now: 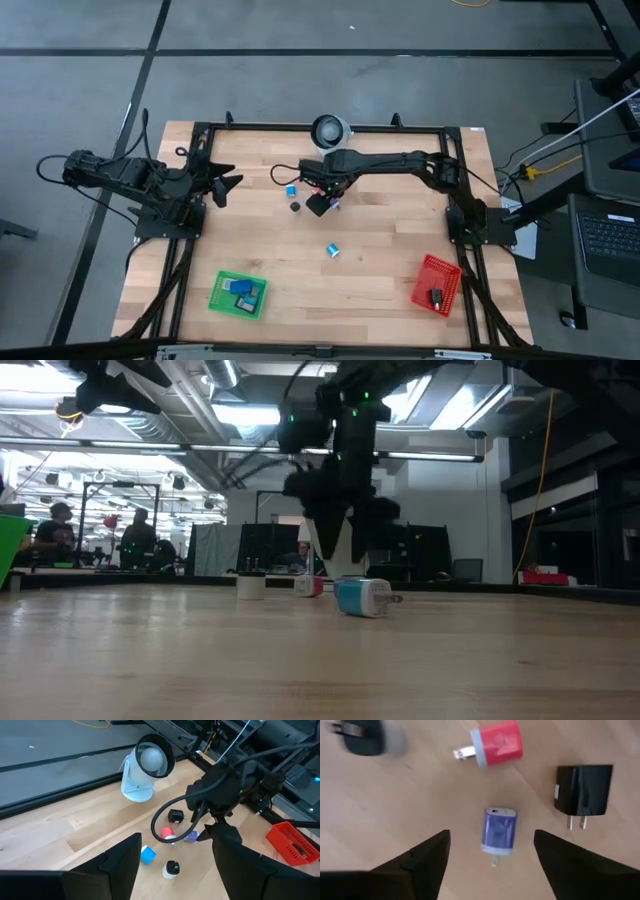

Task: Pick & Place Office items
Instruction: Put the purple charger adapter into the red bin

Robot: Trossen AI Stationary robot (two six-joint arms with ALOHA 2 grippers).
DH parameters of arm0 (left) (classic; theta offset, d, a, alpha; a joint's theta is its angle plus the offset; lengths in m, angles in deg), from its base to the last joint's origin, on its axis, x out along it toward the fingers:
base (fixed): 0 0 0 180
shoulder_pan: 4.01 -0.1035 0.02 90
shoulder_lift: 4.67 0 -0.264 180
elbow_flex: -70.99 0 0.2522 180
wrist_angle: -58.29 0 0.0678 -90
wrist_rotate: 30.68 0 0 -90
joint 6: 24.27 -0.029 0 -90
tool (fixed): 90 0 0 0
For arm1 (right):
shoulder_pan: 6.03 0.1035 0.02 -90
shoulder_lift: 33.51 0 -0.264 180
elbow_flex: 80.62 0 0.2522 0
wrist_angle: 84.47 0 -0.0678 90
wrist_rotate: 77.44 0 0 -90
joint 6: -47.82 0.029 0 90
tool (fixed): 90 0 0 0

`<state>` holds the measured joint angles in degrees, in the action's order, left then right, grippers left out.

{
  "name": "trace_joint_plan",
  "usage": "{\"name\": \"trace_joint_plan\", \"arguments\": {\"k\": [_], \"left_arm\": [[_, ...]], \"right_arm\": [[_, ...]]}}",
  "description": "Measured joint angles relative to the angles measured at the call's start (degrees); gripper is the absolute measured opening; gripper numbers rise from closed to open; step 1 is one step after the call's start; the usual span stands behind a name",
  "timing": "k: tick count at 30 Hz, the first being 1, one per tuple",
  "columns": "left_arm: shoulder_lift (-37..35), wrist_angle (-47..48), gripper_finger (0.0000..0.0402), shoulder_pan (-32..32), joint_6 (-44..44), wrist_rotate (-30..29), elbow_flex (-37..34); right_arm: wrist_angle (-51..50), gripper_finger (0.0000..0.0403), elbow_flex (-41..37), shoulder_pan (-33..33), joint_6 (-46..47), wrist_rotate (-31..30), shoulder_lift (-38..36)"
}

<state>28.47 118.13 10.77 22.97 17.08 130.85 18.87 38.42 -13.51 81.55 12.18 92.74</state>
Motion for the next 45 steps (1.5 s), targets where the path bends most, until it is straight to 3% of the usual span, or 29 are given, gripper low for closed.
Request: {"name": "trace_joint_plan", "arguments": {"k": [13, 28, 32, 38, 45], "left_arm": [[0.0, 0.5, 0.0239, 0.0, 0.0, 0.4, 0.0], [0.0, 0.5, 0.0239, 0.0, 0.0, 0.3, 0.0], [0.0, 0.5, 0.0239, 0.0, 0.0, 0.3, 0.0], [0.0, 0.5, 0.0239, 0.0, 0.0, 0.3, 0.0], [0.0, 0.5, 0.0239, 0.0, 0.0, 0.3, 0.0]], "right_arm": [[8.0, 0.0277, -9.7, -0.1, 2.5, 3.2, 0.1], [10.7, 0.026, -10.0, -0.4, 3.4, 3.2, 0.0], [10.6, 0.0228, -10.0, -0.5, 4.4, 3.0, 0.0], [10.7, 0.0135, -10.0, -0.6, 4.6, 3.6, 0.0], [10.7, 0.0129, -10.0, -0.7, 4.4, 5.4, 0.0]]}}
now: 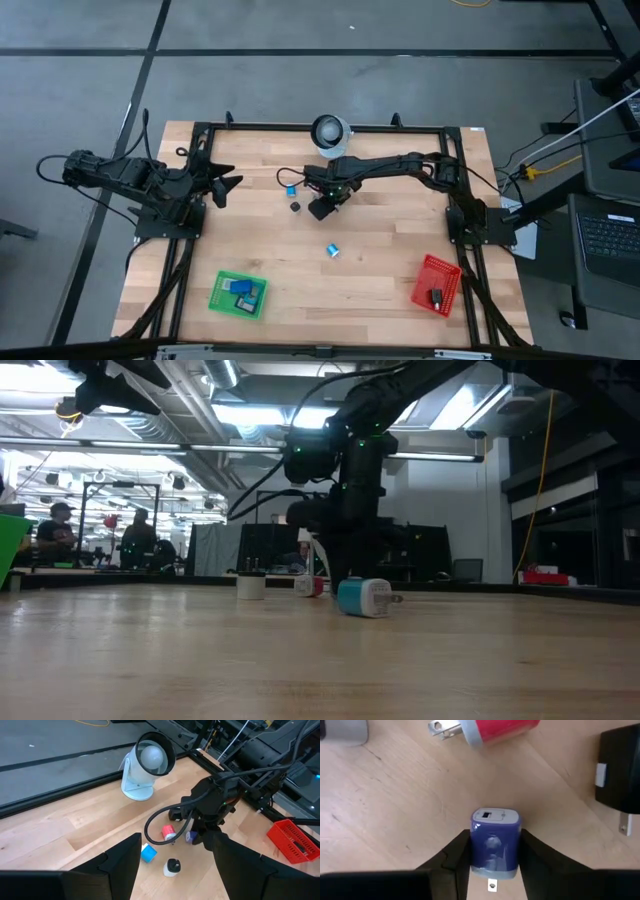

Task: Pick & Place Office items
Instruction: Put the purple charger adapter into the red bin

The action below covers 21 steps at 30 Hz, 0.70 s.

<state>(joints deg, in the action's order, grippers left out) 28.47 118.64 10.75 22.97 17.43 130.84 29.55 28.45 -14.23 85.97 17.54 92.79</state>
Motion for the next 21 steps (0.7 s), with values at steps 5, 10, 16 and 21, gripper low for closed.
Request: {"name": "trace_joint_plan", "arguments": {"k": [5, 10, 16, 21], "left_arm": [[0.0, 0.0, 0.0239, 0.0, 0.0, 0.0, 0.0], [0.0, 0.0, 0.0239, 0.0, 0.0, 0.0, 0.0], [0.0, 0.0, 0.0239, 0.0, 0.0, 0.0, 0.0], [0.0, 0.4, 0.0239, 0.0, 0.6, 0.0, 0.0]], "right_arm": [[6.5, 0.0129, 0.0, -0.2, 0.8, 4.8, -1.1], [24.0, 0.0129, 2.6, -0.8, 5.1, 10.5, -3.5], [45.6, 0.0129, 7.8, -1.9, 6.4, 14.8, -6.3], [54.8, 0.0129, 9.2, -1.8, 2.5, 14.3, -12.5]]}}
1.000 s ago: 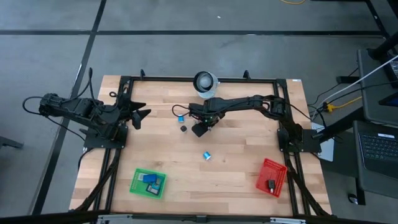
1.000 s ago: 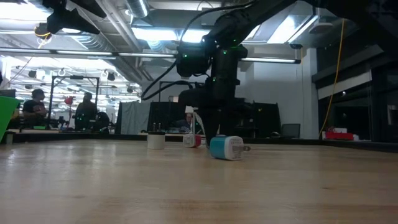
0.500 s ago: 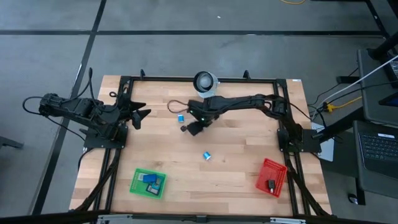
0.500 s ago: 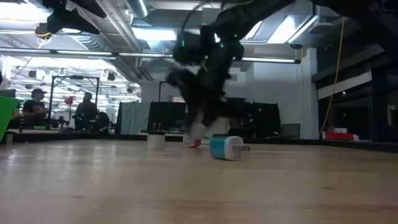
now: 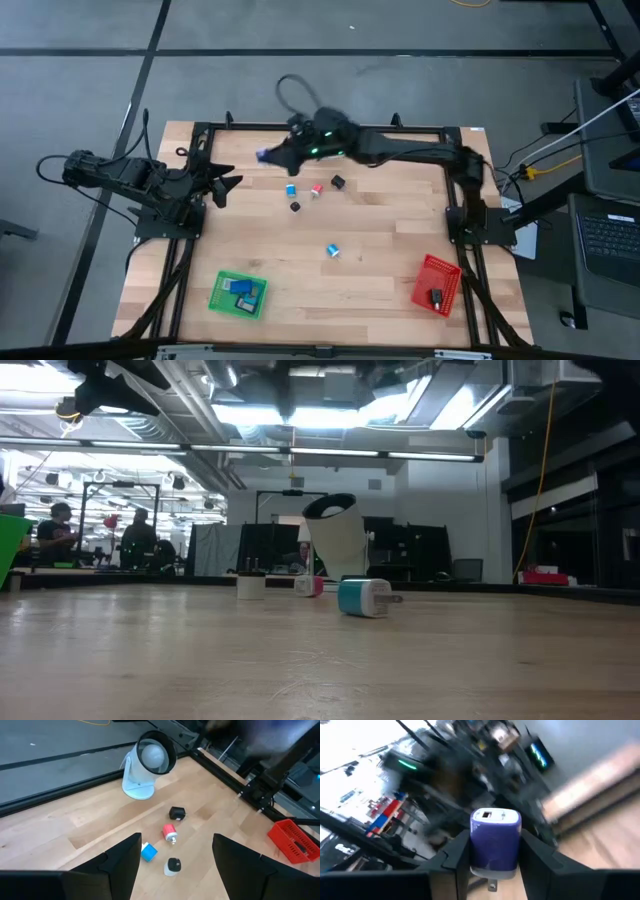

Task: Pick & Place Office items
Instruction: Put the purple charger adapter into the red bin

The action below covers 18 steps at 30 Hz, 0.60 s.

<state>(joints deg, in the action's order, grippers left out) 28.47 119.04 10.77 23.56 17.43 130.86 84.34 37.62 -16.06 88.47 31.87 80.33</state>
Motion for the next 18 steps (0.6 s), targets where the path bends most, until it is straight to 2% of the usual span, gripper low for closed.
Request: {"name": "trace_joint_plan", "arguments": {"k": [7, 10, 15, 18], "left_arm": [[0.0, 0.1, 0.0239, 0.0, 0.0, 0.0, 0.0], [0.0, 0.3, 0.0239, 0.0, 0.0, 0.0, 0.0], [0.0, 0.4, 0.0239, 0.0, 0.0, 0.0, 0.0], [0.0, 0.4, 0.0239, 0.0, 0.1, 0.0, 0.0]], "right_arm": [[0.2, 0.0129, 0.0, 2.2, -8.7, -3.3, -13.5], [-4.0, 0.0129, 0.0, 3.4, -10.9, -4.4, -19.5], [-22.3, 0.0129, 0.0, 9.0, -15.0, -16.7, -28.4], [-37.5, 0.0129, 0.0, 13.5, -12.7, -27.9, -32.7]]}}
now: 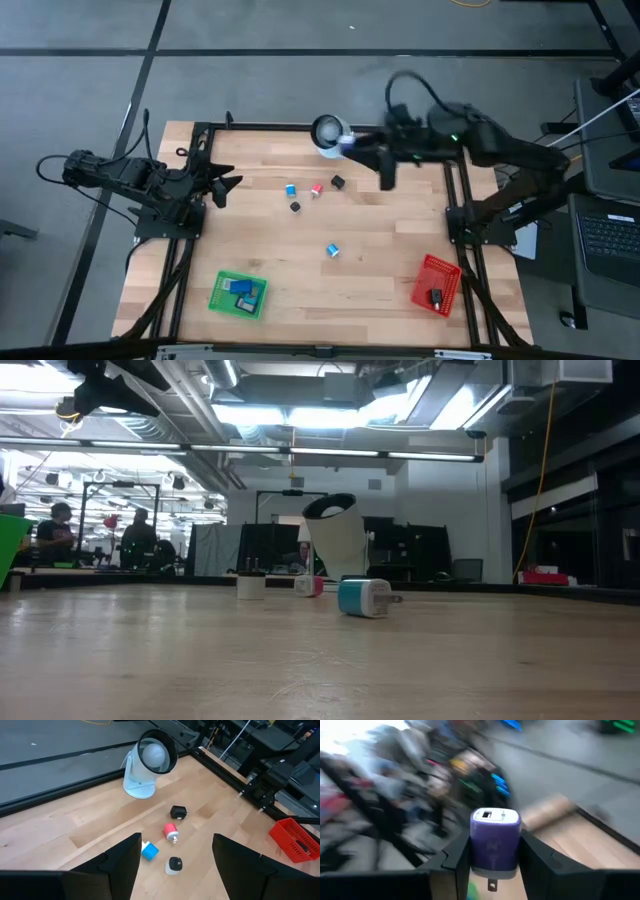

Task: Pick & Place Office items
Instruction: Put the purple charger adapter into the red bin

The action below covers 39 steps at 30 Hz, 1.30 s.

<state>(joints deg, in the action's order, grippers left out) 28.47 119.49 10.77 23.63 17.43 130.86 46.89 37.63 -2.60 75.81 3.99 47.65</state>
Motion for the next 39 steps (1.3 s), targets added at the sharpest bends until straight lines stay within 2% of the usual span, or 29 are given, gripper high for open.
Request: {"name": "trace_joint_plan", "arguments": {"k": [3, 5, 7, 10, 12, 15, 18, 24, 28, 39], "left_arm": [[0.0, 0.1, 0.0239, 0.0, 0.3, 0.0, 0.0], [0.0, 0.1, 0.0239, 0.0, 0.7, 0.0, 0.0], [0.0, 0.2, 0.0239, 0.0, 0.9, 0.0, 0.0], [0.0, 0.2, 0.0239, 0.0, 1.0, 0.0, 0.0], [0.0, 0.2, 0.0239, 0.0, 1.0, 0.0, 0.0], [0.0, 0.2, 0.0239, 0.0, 1.0, 0.0, 0.0], [0.0, 0.4, 0.0239, 0.0, 1.3, 0.0, 0.0], [0.0, 0.4, 0.0239, 0.0, 1.0, 0.0, 0.0], [0.0, 0.4, 0.0239, 0.0, 1.0, 0.0, 0.0], [0.0, 0.8, 0.0239, 0.0, 0.8, 0.0, 0.0]], "right_arm": [[-16.2, 0.0129, 0.0, 4.9, 8.4, -11.7, -3.0], [-28.3, 0.0129, 0.0, 8.2, 17.6, -17.7, -4.0], [-41.6, 0.0129, 0.0, 11.3, 28.7, -20.5, -4.2], [-56.2, 0.0129, -0.3, 15.4, 43.1, -19.1, -3.6], [-53.4, 0.0129, -3.3, 17.3, 44.5, -16.5, -4.0], [-54.8, 0.0129, -6.9, 19.6, 51.8, -12.6, -4.1], [-55.1, 0.0129, -13.7, 21.7, 55.4, -7.2, -3.7], [-54.0, 0.0129, -28.5, 28.5, 63.6, 7.8, -3.6], [-48.6, 0.0129, -35.7, 34.3, 69.0, 15.6, -3.8], [-23.4, 0.0129, -49.9, 47.1, 94.4, 13.9, -3.8]]}}
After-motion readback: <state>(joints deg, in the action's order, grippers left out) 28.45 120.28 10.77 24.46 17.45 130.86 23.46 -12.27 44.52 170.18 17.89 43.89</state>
